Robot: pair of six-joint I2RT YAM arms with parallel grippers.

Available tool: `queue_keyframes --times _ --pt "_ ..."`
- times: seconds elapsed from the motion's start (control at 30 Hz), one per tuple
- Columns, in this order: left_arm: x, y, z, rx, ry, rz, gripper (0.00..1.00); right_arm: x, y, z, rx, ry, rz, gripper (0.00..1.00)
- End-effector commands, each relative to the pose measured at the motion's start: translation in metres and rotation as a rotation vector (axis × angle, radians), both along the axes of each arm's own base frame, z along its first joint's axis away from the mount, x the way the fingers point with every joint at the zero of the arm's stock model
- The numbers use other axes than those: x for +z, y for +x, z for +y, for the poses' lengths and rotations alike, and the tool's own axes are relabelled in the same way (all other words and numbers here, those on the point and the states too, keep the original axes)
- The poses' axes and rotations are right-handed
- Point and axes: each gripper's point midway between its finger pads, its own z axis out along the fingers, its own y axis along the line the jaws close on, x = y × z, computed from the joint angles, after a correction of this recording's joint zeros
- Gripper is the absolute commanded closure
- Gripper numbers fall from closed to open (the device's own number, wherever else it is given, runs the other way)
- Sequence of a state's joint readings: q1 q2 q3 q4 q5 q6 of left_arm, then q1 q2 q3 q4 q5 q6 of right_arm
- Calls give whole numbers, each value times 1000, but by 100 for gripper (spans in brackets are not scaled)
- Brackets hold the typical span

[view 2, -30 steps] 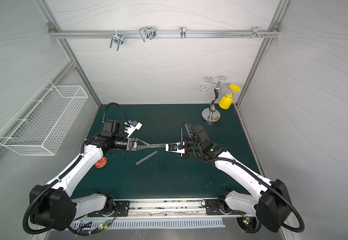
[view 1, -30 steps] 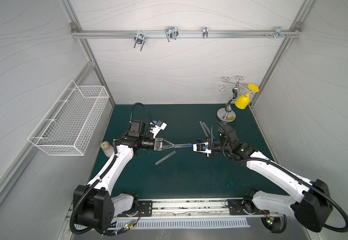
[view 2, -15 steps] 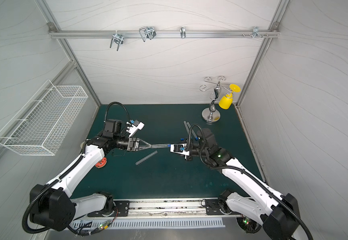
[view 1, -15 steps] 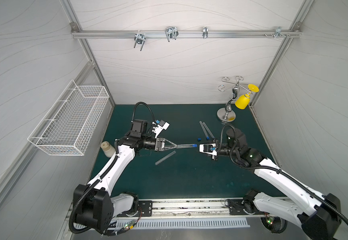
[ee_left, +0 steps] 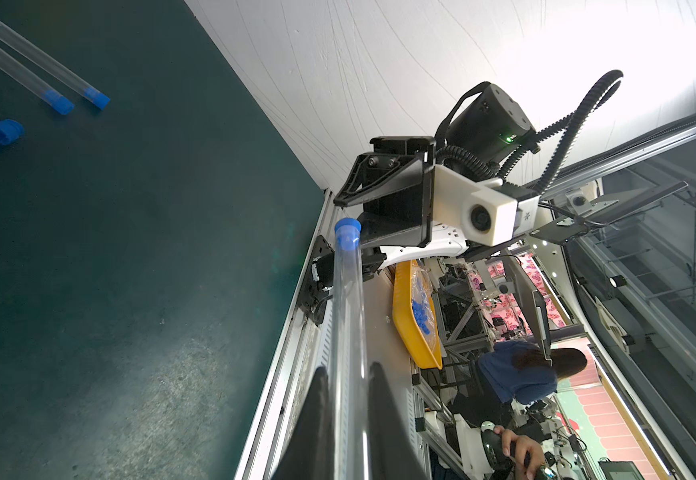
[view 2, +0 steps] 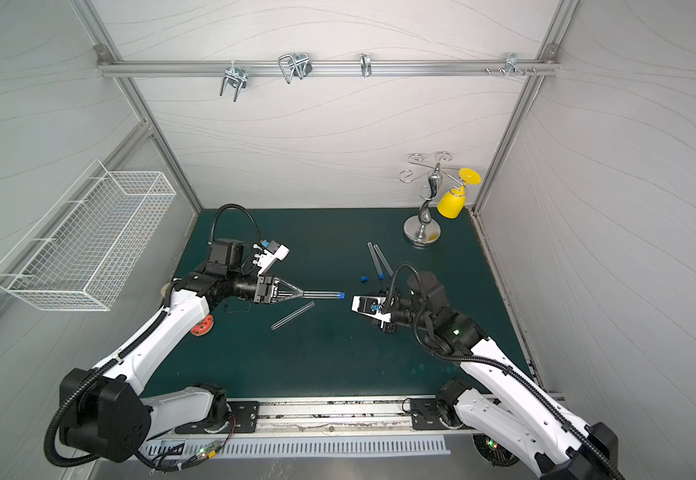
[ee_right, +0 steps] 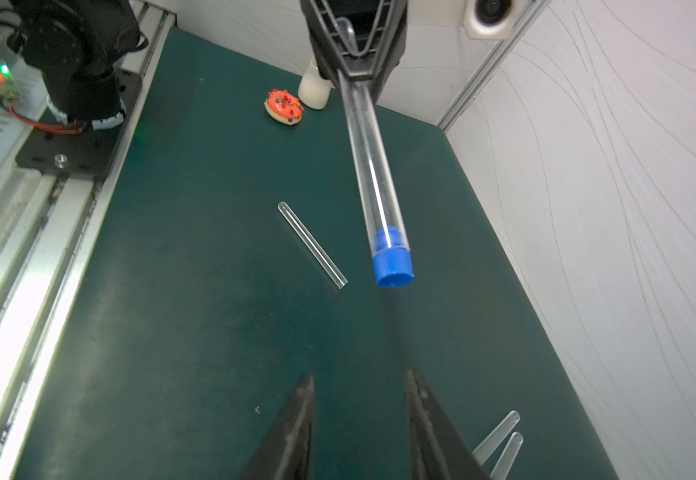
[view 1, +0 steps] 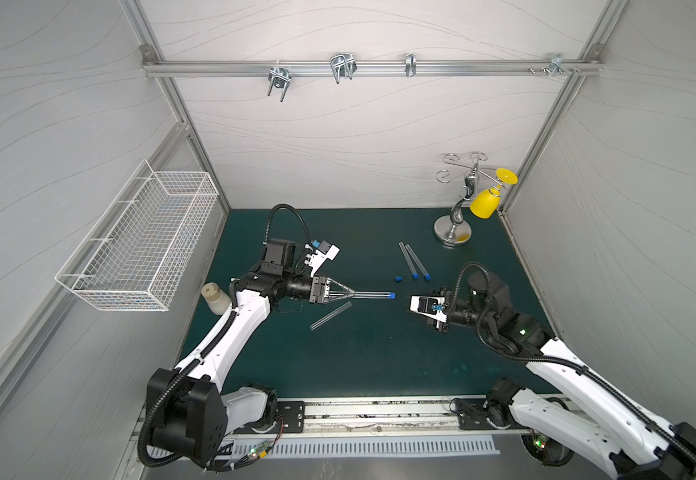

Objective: Insert stoppers into test tubes
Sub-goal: Insert the stopper into the test tube, then place the test tube at the center of the board.

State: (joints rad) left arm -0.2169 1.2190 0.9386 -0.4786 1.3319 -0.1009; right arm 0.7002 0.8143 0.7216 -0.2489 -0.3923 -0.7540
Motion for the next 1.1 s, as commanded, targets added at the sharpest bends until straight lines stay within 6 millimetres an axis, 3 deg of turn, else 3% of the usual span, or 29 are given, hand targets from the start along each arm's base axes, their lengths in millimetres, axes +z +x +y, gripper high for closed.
queue_keyframes --times 0.0,0.23,0.5,0.83,0.97,1.07 --pt "3 4 2 15 26 -67 100 18 -1 7 3 4 -49 56" --pt "0 6 2 21 43 -74 100 28 -3 42 103 -7 -49 48" --pt "1 6 2 18 40 -71 100 15 13 69 130 -33 9 49" --pt "-2 6 2 20 48 -70 100 13 21 83 149 -53 52 85" --pt "-4 9 3 43 72 -70 100 10 20 82 150 -68 70 93" --pt "-5 11 4 62 94 -83 69 8 20 79 139 -70 82 95"
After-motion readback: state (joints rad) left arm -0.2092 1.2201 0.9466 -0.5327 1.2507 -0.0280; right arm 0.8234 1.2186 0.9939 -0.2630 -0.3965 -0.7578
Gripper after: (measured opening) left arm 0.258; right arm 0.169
